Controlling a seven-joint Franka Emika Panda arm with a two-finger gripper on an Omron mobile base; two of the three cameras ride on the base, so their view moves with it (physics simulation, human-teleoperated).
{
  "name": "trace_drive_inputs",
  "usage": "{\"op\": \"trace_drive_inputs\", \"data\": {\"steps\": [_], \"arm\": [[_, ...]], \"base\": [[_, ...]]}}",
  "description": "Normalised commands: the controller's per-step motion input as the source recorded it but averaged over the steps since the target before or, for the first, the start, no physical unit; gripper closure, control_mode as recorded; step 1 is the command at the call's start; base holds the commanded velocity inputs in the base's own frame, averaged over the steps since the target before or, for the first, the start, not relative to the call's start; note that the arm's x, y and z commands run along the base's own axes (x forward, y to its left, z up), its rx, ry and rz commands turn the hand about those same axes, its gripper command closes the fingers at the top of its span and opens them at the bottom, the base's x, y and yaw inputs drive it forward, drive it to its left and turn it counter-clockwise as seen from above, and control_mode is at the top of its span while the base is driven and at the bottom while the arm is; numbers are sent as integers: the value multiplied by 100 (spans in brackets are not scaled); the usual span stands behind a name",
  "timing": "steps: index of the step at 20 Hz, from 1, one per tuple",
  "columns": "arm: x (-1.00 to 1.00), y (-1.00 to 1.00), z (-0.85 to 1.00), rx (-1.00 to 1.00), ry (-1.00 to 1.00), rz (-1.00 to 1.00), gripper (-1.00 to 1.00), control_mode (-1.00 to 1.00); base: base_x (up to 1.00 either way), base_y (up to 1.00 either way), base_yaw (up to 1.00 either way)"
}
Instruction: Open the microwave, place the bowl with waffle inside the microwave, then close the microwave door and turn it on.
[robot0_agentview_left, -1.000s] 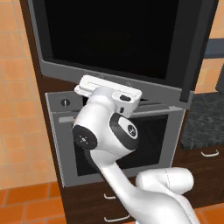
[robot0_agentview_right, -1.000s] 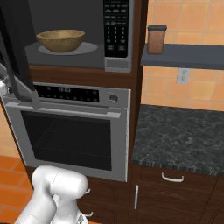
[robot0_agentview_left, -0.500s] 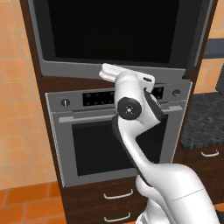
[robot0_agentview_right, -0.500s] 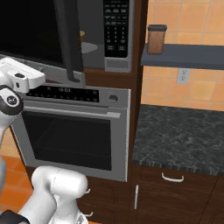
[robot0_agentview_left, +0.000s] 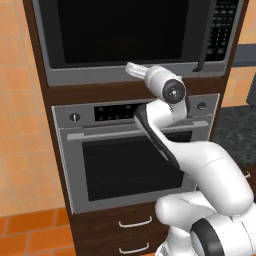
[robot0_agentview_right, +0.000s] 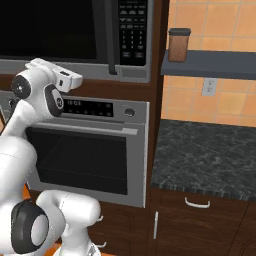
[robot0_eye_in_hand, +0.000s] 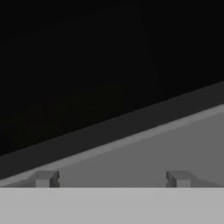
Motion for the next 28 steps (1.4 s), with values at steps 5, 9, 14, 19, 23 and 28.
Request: {"op": "trace_drive_inputs", "data": {"steps": [5, 9, 14, 19, 23, 28], "arm": [[64, -13, 3, 8, 24, 10, -100, -100], [-37, -13, -7, 0, 0, 0, -100, -100], [-100, -64, -5, 11, -14, 0, 100, -100], [-52, -97, 64, 38, -21, 0, 100, -100], [-28, -100, 89, 35, 0, -4, 100, -100], [-3, -99, 51, 24, 30, -7, 100, -100]], "base": [[0, 0, 0], [0, 0, 0], [0, 0, 0], [0, 0, 0], [0, 0, 0], [0, 0, 0]]}}
